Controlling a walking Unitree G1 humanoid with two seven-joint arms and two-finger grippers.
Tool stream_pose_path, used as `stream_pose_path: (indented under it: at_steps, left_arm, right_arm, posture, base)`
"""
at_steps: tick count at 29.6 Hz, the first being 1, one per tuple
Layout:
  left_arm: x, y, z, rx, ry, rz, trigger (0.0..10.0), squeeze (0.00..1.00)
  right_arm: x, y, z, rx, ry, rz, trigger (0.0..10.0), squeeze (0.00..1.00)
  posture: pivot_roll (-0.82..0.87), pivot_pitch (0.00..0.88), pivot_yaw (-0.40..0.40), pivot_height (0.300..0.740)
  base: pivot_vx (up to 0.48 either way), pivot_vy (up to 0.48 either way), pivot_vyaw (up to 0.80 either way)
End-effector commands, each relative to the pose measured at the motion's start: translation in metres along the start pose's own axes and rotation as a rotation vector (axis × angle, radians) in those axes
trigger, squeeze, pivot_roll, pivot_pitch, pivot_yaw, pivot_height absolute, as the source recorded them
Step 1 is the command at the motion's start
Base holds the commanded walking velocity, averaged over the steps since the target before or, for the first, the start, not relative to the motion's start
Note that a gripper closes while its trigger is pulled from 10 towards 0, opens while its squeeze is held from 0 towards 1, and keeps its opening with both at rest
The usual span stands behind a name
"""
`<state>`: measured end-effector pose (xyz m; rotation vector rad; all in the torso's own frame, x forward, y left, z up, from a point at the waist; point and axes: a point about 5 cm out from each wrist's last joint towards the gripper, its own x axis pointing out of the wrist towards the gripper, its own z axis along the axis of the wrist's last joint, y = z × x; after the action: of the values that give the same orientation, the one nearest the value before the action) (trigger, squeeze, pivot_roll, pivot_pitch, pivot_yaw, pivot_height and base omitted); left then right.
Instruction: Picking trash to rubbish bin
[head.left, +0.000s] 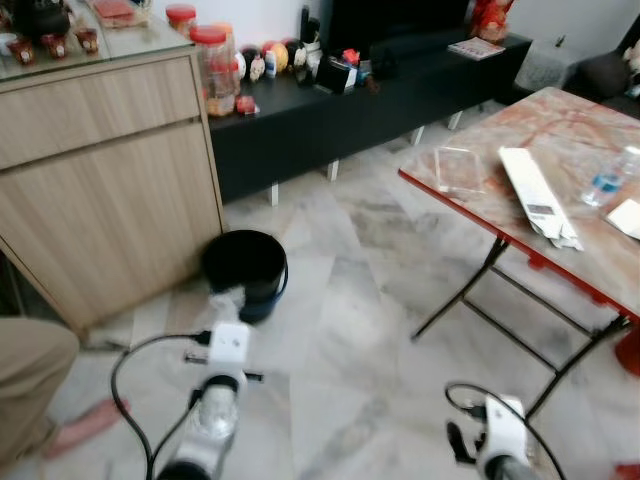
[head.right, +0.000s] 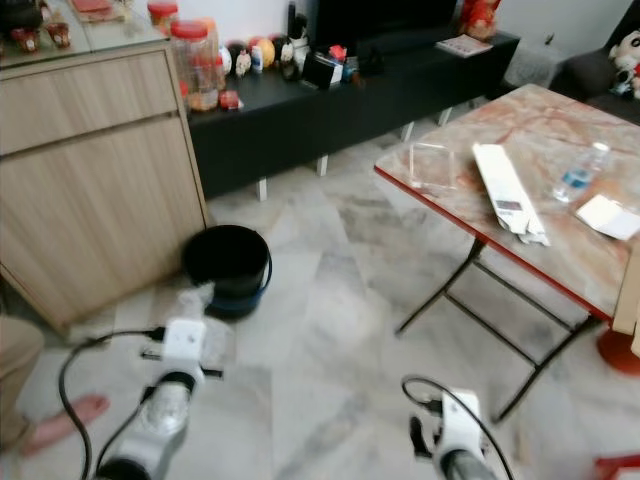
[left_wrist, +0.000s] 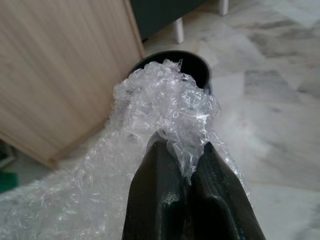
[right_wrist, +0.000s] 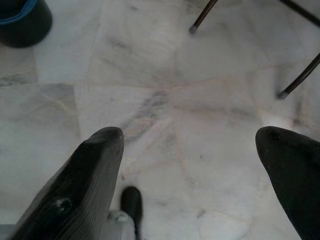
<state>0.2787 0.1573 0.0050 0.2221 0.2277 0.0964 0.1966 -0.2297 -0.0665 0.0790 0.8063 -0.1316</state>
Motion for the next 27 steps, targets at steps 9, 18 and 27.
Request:
stream_pose_path:
  at_steps: [9,18,27]
  left_arm:
    - [0.0024,-0.0130,0.0081,-0.022,-0.015,-0.022,10.0,0.00]
    - [0.0036,-0.0125,0.0096,-0.026,-0.017,-0.012,10.0,0.00]
    - [0.0040,-0.0125,0.0099,-0.027,-0.016,-0.007,10.0,0.00]
  right_arm:
    - [-0.0011,-0.0110,0.0045,-0.009,-0.013,-0.027,10.0,0.00]
    - [-0.0007,-0.0107,0.0064,-0.032,-0.017,-0.015,10.0,0.00]
    - [-0.0004,-0.0104,0.0074,-0.024,-0.020,-0.015,10.0,0.00]
  posture:
    - [-0.08,0.116,-0.092,0.740]
    - [-0.08,0.119,-0.100,0.740]
    - [-0.08,0.117,-0.102,0.740]
  base:
    - [0.358,0.000,0.00]
    - [0.452,0.000,0.27]
    - [0.480,0.000,0.70]
